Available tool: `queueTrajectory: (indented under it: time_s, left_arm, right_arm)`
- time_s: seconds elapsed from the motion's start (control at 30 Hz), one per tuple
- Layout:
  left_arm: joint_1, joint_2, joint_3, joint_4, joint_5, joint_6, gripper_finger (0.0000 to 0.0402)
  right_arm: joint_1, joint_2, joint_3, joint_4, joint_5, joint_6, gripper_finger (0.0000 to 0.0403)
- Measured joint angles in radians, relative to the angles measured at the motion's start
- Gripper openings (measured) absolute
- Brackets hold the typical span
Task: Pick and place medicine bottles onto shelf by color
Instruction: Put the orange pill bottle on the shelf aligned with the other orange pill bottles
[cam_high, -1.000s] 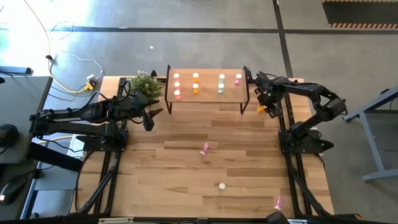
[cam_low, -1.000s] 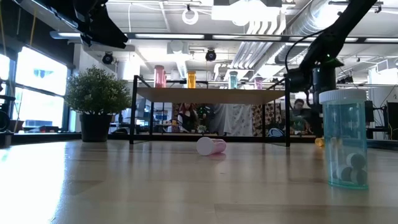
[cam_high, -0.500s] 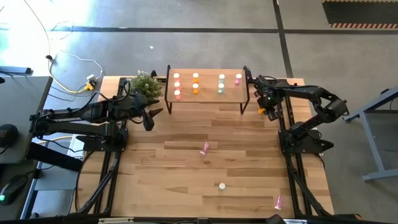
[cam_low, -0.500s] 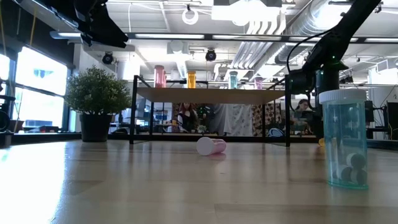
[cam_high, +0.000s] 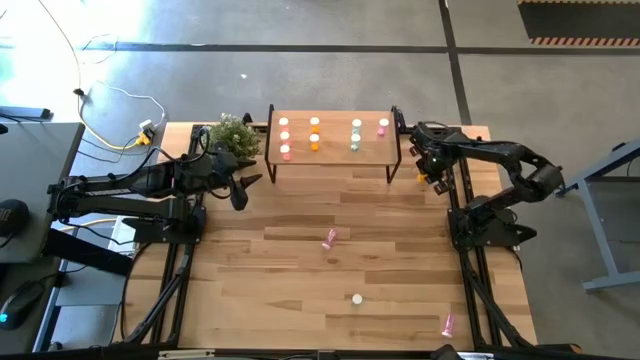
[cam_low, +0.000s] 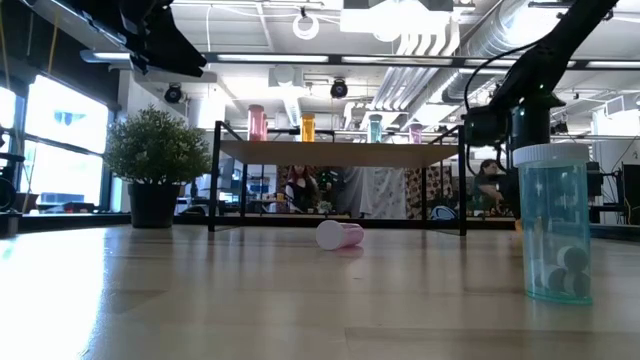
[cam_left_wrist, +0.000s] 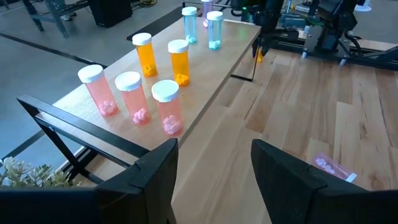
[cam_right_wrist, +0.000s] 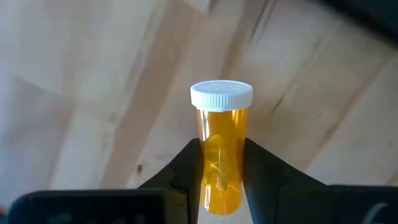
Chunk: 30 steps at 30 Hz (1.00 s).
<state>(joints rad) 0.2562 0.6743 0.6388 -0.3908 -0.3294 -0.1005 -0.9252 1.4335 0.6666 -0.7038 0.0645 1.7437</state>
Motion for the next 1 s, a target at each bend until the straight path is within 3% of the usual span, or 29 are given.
queueTrajectory:
  time_s: [0.23,0.63,1.0]
  left_arm:
    - [0.0,0.0,0.0,0.019,0.0,0.0,0.0195]
    - [0.0,0.0,0.0,0.053,0.004,0.0,0.0195]
    - [0.0,0.0,0.0,0.051,0.005,-0.009,0.0195]
  right_arm:
    - [0.008,-0.119,0.002,0.024,0.06,-0.145,0.0081]
    - [0.15,-0.363,0.003,0.083,0.225,-0.254,0.0082]
    - [0.267,-0.523,0.005,0.303,0.373,-0.458,0.0082]
